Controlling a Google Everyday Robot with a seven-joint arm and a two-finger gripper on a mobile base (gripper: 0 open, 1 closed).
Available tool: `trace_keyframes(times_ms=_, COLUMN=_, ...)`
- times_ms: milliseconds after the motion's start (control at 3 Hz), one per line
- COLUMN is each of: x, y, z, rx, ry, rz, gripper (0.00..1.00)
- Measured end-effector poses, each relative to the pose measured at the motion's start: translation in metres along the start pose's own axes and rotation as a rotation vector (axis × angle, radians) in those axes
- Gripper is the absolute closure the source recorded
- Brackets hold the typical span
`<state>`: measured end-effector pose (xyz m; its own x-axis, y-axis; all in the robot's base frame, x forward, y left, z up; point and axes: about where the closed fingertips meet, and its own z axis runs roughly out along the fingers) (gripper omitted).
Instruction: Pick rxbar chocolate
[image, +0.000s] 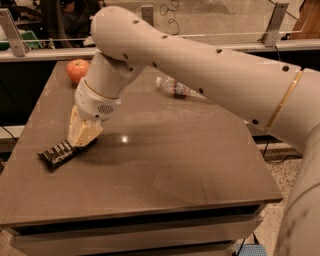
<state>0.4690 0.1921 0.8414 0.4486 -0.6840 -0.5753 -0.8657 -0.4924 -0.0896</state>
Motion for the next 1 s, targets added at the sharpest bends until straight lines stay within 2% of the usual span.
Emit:
trace_keyframes(times_ms=333, x=-0.010, y=-0.012, z=-0.013, rx=0.000, ry=0.019, rz=-0.024, gripper=0.43)
trace_keyframes(times_ms=1000, x=-0.007, y=-0.025, z=-0.001, rx=-0.030, ry=0.027, rz=-0.026, gripper=0.00)
